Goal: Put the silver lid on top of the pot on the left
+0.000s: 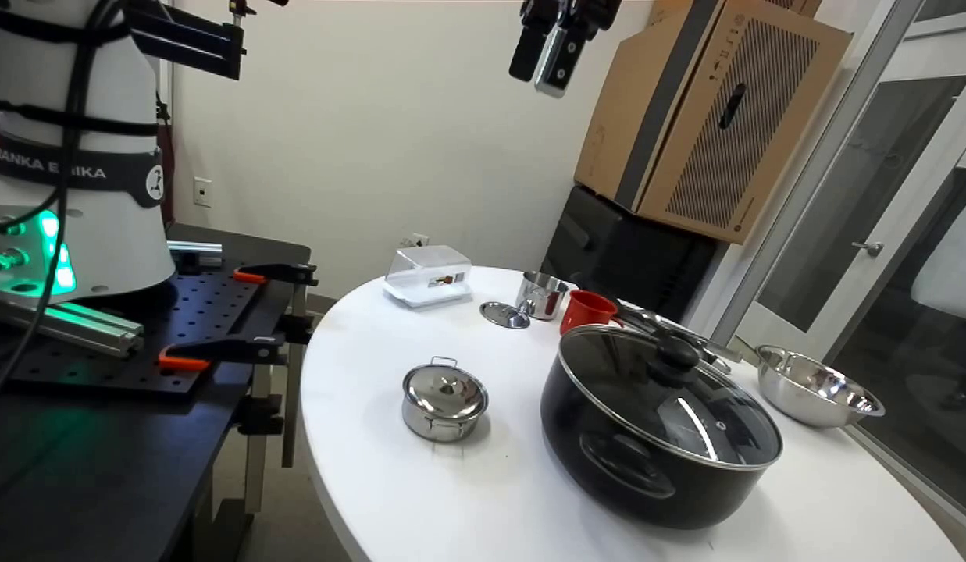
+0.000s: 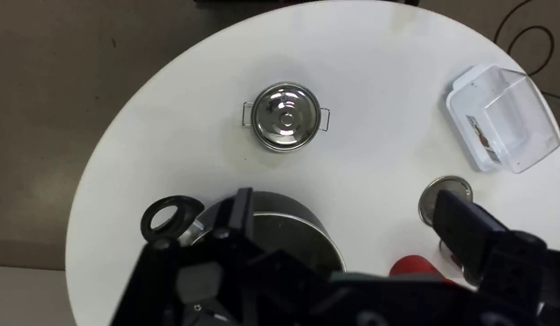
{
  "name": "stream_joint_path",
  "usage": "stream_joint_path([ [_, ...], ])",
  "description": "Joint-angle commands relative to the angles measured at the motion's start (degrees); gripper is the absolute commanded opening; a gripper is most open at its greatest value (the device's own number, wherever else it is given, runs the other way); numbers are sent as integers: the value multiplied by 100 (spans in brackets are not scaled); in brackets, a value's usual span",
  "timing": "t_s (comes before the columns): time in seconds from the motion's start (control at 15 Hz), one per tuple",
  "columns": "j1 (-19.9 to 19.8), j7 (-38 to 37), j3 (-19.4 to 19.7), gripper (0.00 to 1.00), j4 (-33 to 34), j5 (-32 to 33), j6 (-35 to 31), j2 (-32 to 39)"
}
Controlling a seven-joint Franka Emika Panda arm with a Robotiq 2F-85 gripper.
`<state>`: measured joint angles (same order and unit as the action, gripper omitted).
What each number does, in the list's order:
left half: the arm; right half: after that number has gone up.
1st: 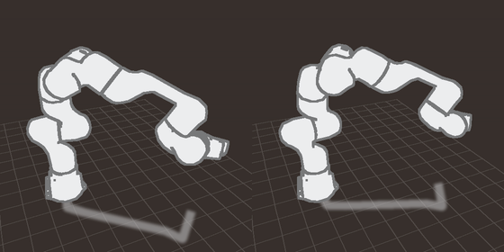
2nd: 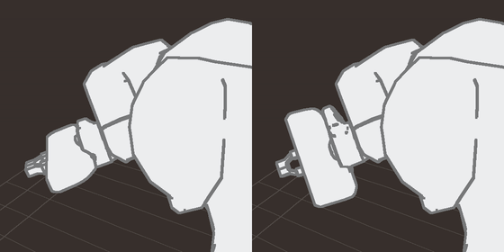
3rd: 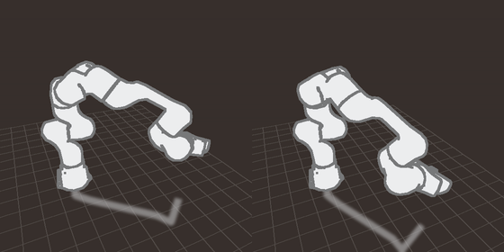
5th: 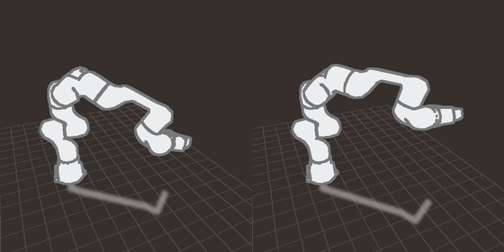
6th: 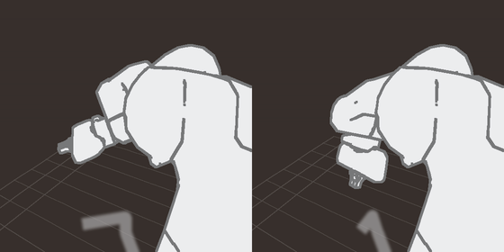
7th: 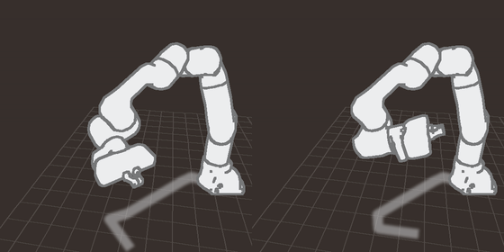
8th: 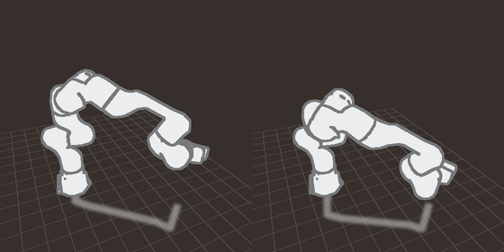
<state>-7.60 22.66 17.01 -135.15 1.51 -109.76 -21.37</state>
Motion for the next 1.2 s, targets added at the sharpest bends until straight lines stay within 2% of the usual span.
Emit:
stream_joint_path([
  [0.0,249,532,-269,100,-75,81,-4,271],
  [0.4,915,596,-1183,100,-305,229,-539,930],
  [0.67,1285,269,-1880,100,-506,816,-1528,1579],
  [0.87,1411,-407,-2238,100,-617,1583,-2495,2146],
  [1.13,1485,-1672,-2333,100,-492,2359,-3269,2777],
])
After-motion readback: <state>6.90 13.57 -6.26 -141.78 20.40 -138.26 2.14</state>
